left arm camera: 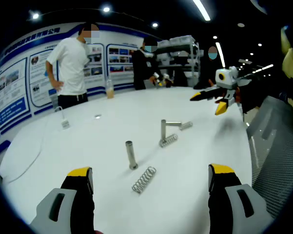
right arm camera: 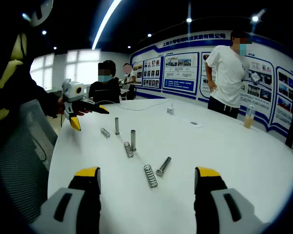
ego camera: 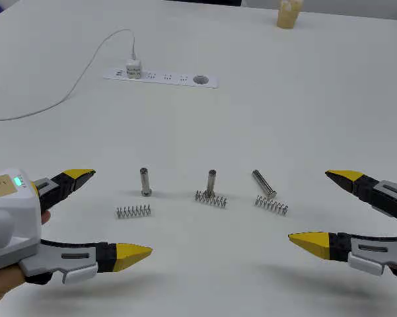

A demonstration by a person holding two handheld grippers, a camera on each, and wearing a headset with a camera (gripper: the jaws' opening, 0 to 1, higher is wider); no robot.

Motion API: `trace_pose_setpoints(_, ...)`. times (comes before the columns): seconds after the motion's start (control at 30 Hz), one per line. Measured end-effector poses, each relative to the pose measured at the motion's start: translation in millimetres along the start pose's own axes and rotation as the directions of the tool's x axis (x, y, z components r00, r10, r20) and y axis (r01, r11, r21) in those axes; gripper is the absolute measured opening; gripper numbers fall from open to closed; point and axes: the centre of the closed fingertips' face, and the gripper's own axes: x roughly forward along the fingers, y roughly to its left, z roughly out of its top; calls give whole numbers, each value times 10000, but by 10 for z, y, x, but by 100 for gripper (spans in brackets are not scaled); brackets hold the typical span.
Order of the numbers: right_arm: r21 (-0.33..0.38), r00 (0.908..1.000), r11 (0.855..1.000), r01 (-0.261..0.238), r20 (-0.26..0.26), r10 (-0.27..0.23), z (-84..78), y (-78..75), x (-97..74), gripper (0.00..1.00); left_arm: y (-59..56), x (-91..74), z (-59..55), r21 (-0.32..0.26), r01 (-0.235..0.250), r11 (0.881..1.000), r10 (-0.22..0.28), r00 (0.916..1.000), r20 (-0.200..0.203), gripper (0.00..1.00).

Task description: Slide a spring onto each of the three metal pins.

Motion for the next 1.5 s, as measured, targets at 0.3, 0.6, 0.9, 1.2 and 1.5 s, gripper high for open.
trace_pose_setpoints(0.3,19,9999,10000,-46,-112,46,1,-14,-23,80,-30,11,10,-1,82,10000,-82,10000,-3,100)
trace_pose_setpoints(0.6,0,9999,10000,15,-166,-15,15,-40,-26,78,-25,11,10,12,62,10000,-62,10000,-26,100)
trace_pose_setpoints(0.9,35,9997,9999,125,-223,-125,41,-69,-39,77,-24,6,11,0,47,10000,-47,10000,-14,100)
trace_pose_setpoints(1.2,77,9994,9997,252,-249,-250,68,-107,-77,75,-19,-2,19,27,45,10000,-45,10000,7,100)
trace_pose_setpoints(1.5,84,9990,9994,325,-315,-322,93,-155,-73,74,-4,-2,40,49,34,10000,-34,10000,42,100)
